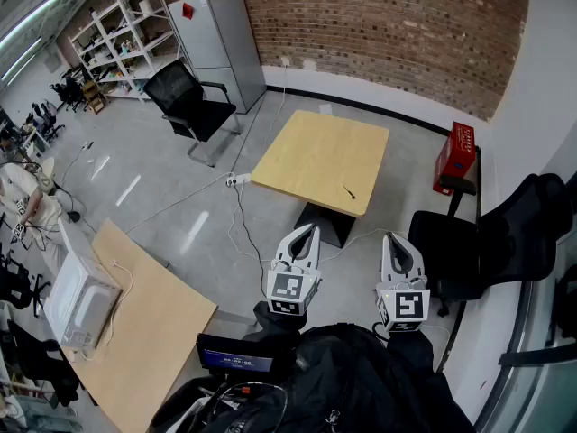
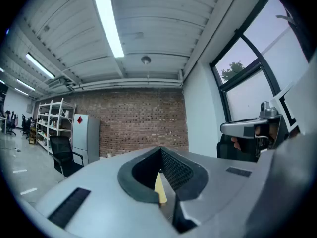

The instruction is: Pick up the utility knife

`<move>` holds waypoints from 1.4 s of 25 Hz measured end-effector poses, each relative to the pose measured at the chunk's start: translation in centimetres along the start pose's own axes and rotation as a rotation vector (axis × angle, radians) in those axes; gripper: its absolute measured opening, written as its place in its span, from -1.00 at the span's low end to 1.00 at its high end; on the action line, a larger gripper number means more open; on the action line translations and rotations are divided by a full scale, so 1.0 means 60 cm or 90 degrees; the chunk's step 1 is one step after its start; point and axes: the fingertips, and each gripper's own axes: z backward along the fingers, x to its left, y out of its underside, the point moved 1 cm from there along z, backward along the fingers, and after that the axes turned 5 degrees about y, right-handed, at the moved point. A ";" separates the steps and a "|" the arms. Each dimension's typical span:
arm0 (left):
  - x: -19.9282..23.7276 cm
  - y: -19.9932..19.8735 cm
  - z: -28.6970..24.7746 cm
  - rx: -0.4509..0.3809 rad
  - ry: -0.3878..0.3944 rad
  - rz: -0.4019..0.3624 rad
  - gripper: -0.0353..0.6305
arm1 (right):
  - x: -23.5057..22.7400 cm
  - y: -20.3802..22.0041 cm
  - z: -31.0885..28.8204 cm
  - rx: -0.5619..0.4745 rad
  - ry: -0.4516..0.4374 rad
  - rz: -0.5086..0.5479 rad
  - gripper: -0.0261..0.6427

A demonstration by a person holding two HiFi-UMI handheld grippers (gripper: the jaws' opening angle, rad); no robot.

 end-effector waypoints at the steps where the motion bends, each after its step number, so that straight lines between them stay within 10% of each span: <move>1: -0.001 0.002 -0.002 0.001 0.007 0.004 -0.89 | -0.001 -0.001 -0.001 0.000 0.000 0.000 -0.91; 35: -0.077 0.054 -0.004 0.045 -0.007 0.032 -0.89 | -0.011 0.061 0.026 0.035 -0.087 -0.040 -0.91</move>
